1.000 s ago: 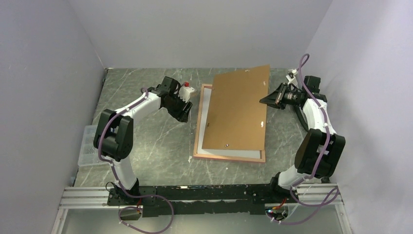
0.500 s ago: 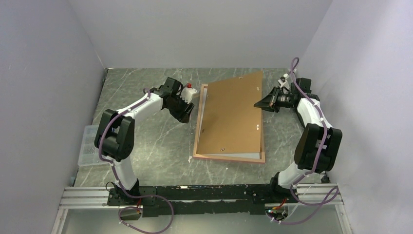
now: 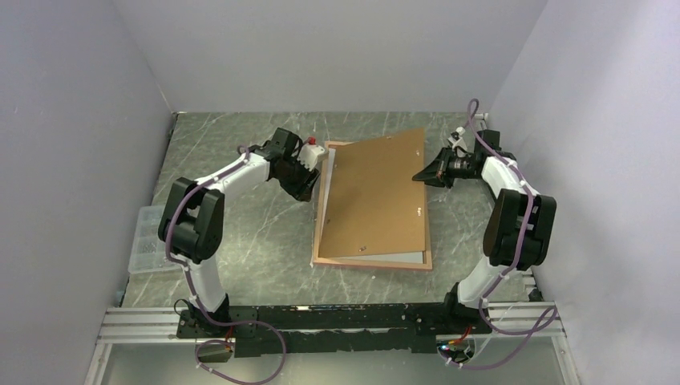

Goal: Put the photo into the frame

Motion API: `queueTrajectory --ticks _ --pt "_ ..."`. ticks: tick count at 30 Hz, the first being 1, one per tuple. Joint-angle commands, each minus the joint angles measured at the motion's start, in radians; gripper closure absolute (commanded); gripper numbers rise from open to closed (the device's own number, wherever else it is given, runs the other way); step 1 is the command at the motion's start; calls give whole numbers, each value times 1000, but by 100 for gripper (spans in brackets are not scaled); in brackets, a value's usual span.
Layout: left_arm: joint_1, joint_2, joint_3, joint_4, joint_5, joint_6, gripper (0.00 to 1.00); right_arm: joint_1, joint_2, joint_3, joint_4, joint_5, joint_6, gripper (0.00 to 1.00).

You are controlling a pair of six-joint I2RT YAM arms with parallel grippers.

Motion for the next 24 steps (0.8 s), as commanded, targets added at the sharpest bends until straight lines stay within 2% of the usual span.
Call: queueTrajectory --ticks 1,10,24 --pt "-4 20 22 43 -32 -2 46 50 25 55 -35 18 -55 100" --pt "9 56 1 83 -178 -23 52 97 58 65 -13 41 -30 100" --pt "104 168 57 93 -247 -87 56 277 101 42 159 16 88 100"
